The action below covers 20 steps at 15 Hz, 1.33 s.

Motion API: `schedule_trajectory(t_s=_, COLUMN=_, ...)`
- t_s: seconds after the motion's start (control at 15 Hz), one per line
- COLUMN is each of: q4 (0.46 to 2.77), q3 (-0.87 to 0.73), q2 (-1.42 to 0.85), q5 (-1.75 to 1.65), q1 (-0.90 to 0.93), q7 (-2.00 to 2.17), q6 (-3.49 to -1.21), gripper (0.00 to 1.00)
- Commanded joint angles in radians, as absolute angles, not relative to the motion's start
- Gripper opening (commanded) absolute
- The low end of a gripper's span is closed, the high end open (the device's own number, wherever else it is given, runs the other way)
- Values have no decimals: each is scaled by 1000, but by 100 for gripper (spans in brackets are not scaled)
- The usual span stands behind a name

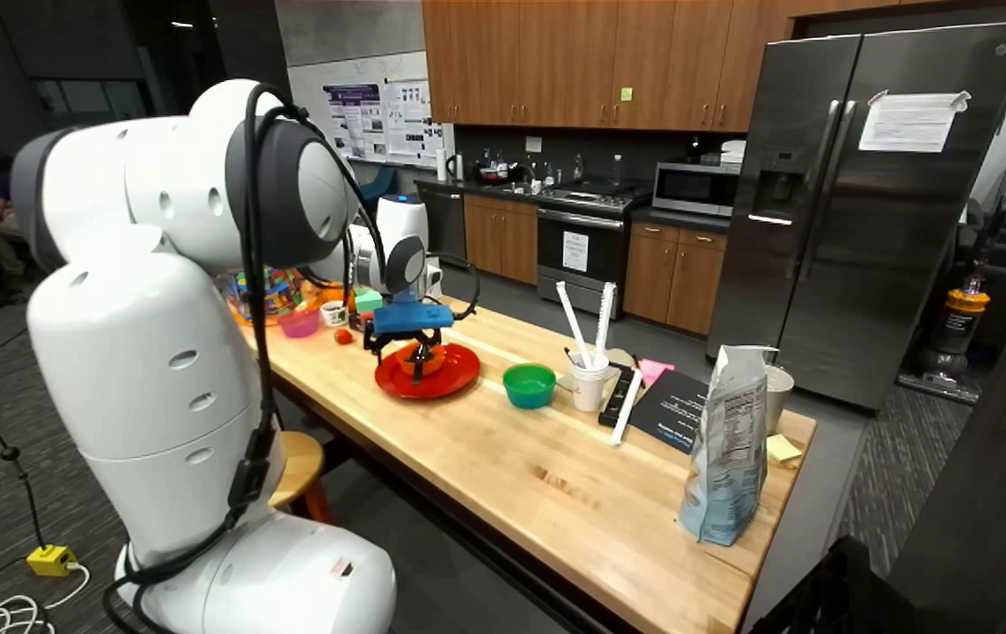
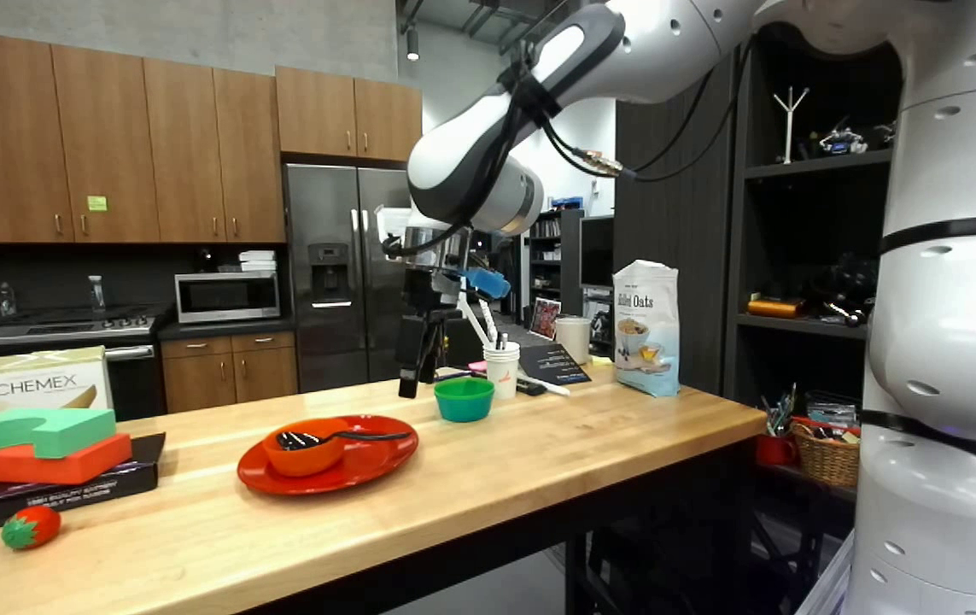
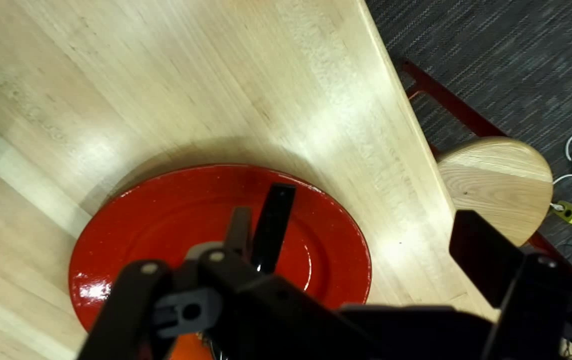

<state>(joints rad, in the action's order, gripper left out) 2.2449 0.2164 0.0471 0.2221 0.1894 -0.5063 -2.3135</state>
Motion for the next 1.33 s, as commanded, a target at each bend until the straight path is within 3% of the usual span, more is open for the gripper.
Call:
schedule_trajectory(t_s=0.0, q4=2243, q3=206, q2=46, q5=221, q1=200, q7=-504, q6=-2311, gripper=100)
schedule_trajectory(t_s=1.27, q4=1888, q3=251, q2=-272, q5=-47, q1=235, q7=-502, q6=-2113, gripper=100)
